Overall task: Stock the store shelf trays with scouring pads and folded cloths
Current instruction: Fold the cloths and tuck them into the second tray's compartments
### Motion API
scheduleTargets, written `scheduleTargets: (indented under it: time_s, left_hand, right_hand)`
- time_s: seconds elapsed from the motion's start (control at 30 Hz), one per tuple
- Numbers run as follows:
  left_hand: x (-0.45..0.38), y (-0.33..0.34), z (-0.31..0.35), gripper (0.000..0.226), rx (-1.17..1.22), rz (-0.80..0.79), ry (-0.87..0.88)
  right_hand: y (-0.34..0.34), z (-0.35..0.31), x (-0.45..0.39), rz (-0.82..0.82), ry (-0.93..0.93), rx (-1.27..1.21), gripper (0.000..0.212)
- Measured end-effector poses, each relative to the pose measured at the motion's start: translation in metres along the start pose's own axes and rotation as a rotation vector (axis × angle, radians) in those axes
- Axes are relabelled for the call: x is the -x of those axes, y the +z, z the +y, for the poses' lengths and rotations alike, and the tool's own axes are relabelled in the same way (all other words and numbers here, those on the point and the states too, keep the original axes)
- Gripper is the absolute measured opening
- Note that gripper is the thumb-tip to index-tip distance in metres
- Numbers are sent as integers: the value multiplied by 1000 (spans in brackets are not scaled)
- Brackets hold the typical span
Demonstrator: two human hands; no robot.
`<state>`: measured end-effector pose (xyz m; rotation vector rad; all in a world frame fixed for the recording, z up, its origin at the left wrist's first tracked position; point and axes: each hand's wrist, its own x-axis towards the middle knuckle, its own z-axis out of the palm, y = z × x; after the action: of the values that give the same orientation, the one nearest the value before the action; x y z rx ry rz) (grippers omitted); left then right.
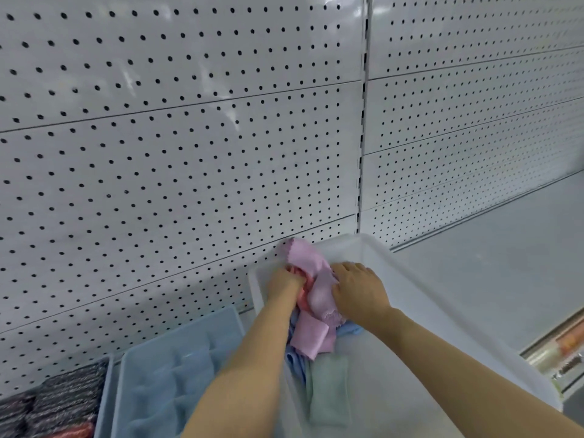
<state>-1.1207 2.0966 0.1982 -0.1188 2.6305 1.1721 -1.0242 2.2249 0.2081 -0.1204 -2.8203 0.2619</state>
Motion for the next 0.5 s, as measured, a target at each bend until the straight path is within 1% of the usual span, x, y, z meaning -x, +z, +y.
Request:
scheduleTargets:
  time_s: [0.07,0.1,0.13,0.2,0.27,0.3,0.4,0.47,0.5]
  left_hand:
    - [7,-16,6,4,129,79,144]
    - [14,-27,10,4,183,116,244]
    - [25,-39,12,13,250,122,341]
    - [42,-66,18,26,433,79,506]
    - [57,-89,21,30,618,9,532]
    - [64,-97,20,30,709,-30,515]
    - [77,-114,15,33,941,-173,488]
    - [83,-123,10,40,1001,-220,504]
    - [87,-127,7,43,995,-226,514]
  right_hand:
    - [-7,-3,-4,39,7,-81,40]
    - [-11,-6,-6,70,16,-142,40]
    - [-16,-10,-9,110,30,-215,39]
    - [-28,-20,-13,220,76,-400,34]
    - [-43,-33,-15,288,119,-616,29]
    - [-52,-40,-16,282,125,-711,28]
    - [-75,-63,-15,212,94,-1017,27]
    - [-87,-79,-14,148,109,-1209,30]
    - [-91,-87,-14,110,109,-1257,27]
